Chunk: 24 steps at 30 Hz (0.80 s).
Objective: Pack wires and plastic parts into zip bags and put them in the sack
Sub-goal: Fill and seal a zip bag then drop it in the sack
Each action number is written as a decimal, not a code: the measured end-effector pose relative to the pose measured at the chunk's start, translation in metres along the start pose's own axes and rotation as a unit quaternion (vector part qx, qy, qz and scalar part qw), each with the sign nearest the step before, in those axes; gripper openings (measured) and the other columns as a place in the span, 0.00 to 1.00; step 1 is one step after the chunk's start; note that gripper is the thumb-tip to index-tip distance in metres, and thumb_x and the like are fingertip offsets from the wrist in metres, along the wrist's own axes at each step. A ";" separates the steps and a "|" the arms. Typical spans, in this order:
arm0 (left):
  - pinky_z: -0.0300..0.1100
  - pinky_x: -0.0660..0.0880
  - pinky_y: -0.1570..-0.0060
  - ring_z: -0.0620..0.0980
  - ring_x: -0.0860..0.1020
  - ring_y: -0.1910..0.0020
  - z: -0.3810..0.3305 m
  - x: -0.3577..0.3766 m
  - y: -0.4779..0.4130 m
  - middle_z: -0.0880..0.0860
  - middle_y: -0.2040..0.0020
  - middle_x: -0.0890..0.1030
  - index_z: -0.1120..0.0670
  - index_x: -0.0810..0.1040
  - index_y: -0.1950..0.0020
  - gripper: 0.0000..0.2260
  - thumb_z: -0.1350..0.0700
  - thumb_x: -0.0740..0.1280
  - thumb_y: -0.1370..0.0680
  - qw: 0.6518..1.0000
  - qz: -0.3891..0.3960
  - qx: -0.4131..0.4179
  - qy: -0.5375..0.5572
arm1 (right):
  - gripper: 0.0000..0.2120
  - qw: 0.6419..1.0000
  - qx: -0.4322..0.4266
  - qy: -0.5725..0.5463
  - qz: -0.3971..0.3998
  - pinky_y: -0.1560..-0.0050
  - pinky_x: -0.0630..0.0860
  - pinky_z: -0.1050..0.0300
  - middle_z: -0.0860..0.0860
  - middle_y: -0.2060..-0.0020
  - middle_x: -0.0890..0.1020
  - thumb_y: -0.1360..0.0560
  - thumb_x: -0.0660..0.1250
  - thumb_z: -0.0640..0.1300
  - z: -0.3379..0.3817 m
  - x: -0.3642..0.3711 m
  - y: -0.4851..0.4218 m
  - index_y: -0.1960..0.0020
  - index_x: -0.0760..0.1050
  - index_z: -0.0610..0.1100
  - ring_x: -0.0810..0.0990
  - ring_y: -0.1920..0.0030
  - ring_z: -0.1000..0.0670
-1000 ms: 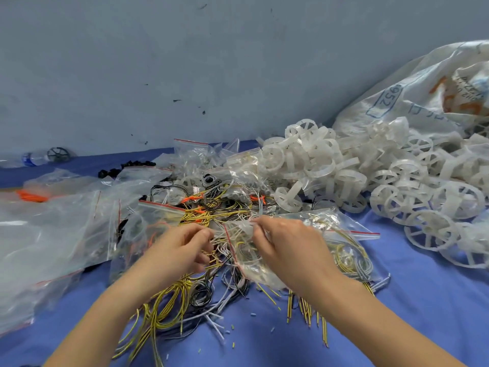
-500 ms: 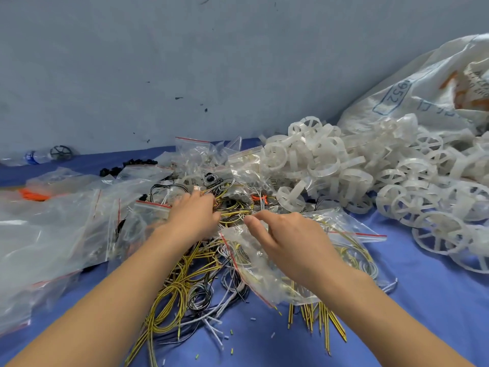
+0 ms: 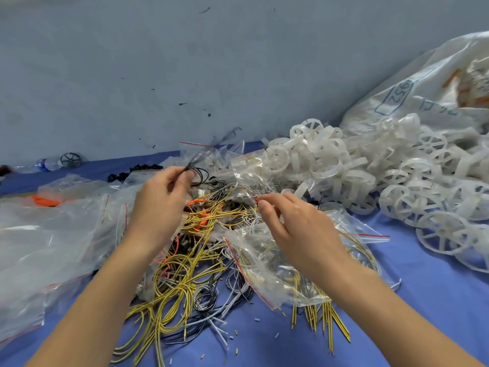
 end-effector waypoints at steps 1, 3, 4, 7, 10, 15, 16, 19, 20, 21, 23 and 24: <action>0.39 0.74 0.58 0.40 0.80 0.57 -0.005 -0.008 0.006 0.43 0.57 0.83 0.45 0.80 0.48 0.09 0.45 0.62 0.19 0.999 -0.008 -0.008 0.051 | 0.21 1.000 -0.002 -0.016 -0.007 0.55 0.77 0.50 0.59 0.50 0.75 0.19 0.46 0.61 0.003 0.000 -0.001 0.36 0.72 0.56 0.79 0.54 0.54; 0.40 0.74 0.62 0.41 0.80 0.61 -0.012 -0.017 0.020 0.44 0.59 0.83 0.44 0.81 0.51 0.09 0.45 0.62 0.20 0.995 0.000 -0.027 0.092 | 0.19 0.998 -0.011 -0.051 -0.025 0.54 0.78 0.50 0.57 0.47 0.72 0.18 0.51 0.59 0.010 -0.001 -0.003 0.33 0.70 0.55 0.79 0.55 0.55; 0.45 0.73 0.65 0.45 0.80 0.63 -0.014 -0.019 0.025 0.47 0.61 0.83 0.44 0.81 0.52 0.09 0.45 0.62 0.20 0.997 0.010 -0.027 0.077 | 0.18 0.997 -0.019 -0.063 -0.041 0.53 0.78 0.50 0.56 0.45 0.72 0.18 0.53 0.57 0.014 -0.003 -0.003 0.31 0.69 0.54 0.78 0.54 0.54; 0.51 0.74 0.63 0.48 0.77 0.64 -0.017 -0.024 0.034 0.49 0.62 0.80 0.45 0.79 0.53 0.10 0.44 0.61 0.20 0.998 0.045 0.020 -0.043 | 0.19 0.986 -0.078 -0.032 -0.144 0.48 0.76 0.52 0.51 0.42 0.73 0.18 0.59 0.51 0.032 -0.012 -0.001 0.29 0.69 0.48 0.75 0.49 0.51; 0.37 0.69 0.61 0.39 0.74 0.59 -0.026 -0.025 0.039 0.41 0.58 0.74 0.43 0.76 0.50 0.10 0.41 0.57 0.21 0.974 0.104 0.115 -0.167 | 0.19 0.971 -0.151 0.037 -0.184 0.35 0.69 0.48 0.48 0.37 0.75 0.19 0.61 0.50 0.050 -0.016 0.002 0.29 0.70 0.46 0.73 0.37 0.46; 0.33 0.69 0.60 0.42 0.76 0.59 -0.044 -0.020 0.046 0.42 0.60 0.74 0.45 0.80 0.52 0.11 0.43 0.61 0.20 0.968 0.117 0.191 -0.116 | 0.19 0.983 -0.160 0.084 -0.040 0.37 0.72 0.49 0.53 0.43 0.82 0.19 0.62 0.44 0.061 -0.005 0.006 0.29 0.71 0.50 0.80 0.43 0.47; 0.32 0.70 0.59 0.42 0.76 0.58 -0.045 -0.021 0.047 0.42 0.59 0.75 0.45 0.81 0.52 0.10 0.43 0.62 0.21 0.973 0.105 0.182 -0.094 | 0.18 0.989 -0.139 0.051 -0.018 0.45 0.75 0.50 0.55 0.46 0.82 0.19 0.61 0.43 0.060 -0.004 0.006 0.30 0.71 0.51 0.81 0.48 0.47; 0.32 0.73 0.59 0.40 0.79 0.57 -0.043 -0.023 0.048 0.42 0.58 0.81 0.44 0.80 0.48 0.11 0.40 0.62 0.21 0.986 0.107 0.122 -0.031 | 0.16 0.991 -0.094 -0.100 0.003 0.55 0.77 0.49 0.59 0.57 0.82 0.20 0.59 0.38 0.052 -0.001 0.004 0.37 0.76 0.52 0.81 0.57 0.52; 0.32 0.73 0.61 0.40 0.80 0.58 -0.040 -0.024 0.048 0.42 0.58 0.82 0.43 0.79 0.47 0.13 0.40 0.61 0.22 0.987 0.125 0.096 -0.017 | 0.16 0.987 -0.076 -0.144 0.004 0.56 0.77 0.50 0.59 0.60 0.81 0.20 0.59 0.36 0.048 0.000 0.003 0.39 0.78 0.51 0.81 0.59 0.54; 0.33 0.73 0.61 0.39 0.80 0.59 -0.037 -0.023 0.049 0.42 0.57 0.83 0.43 0.79 0.45 0.14 0.39 0.60 0.23 0.984 0.161 0.071 -0.003 | 0.16 0.982 -0.055 -0.180 0.009 0.56 0.77 0.52 0.58 0.61 0.81 0.20 0.59 0.36 0.045 0.000 0.002 0.41 0.79 0.51 0.81 0.61 0.55; 0.38 0.78 0.54 0.40 0.82 0.56 -0.033 -0.018 0.055 0.44 0.56 0.85 0.45 0.78 0.43 0.14 0.40 0.60 0.21 0.962 0.267 0.021 0.055 | 0.15 0.973 -0.024 -0.230 0.026 0.55 0.77 0.55 0.57 0.61 0.82 0.19 0.59 0.36 0.041 0.002 0.001 0.44 0.80 0.52 0.83 0.61 0.55; 0.42 0.79 0.51 0.42 0.83 0.56 -0.032 -0.014 0.058 0.46 0.56 0.85 0.47 0.77 0.42 0.14 0.42 0.60 0.20 0.947 0.308 0.005 0.089 | 0.14 0.968 -0.017 -0.249 0.033 0.55 0.77 0.57 0.57 0.61 0.82 0.19 0.60 0.37 0.040 0.003 0.001 0.46 0.80 0.53 0.83 0.61 0.55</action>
Point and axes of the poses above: each hand's wrist, its own y-axis away from the middle knuckle, its own x-axis out of the palm, z = x × y, the point moved 2 cm from there along -y, towards the middle knuckle
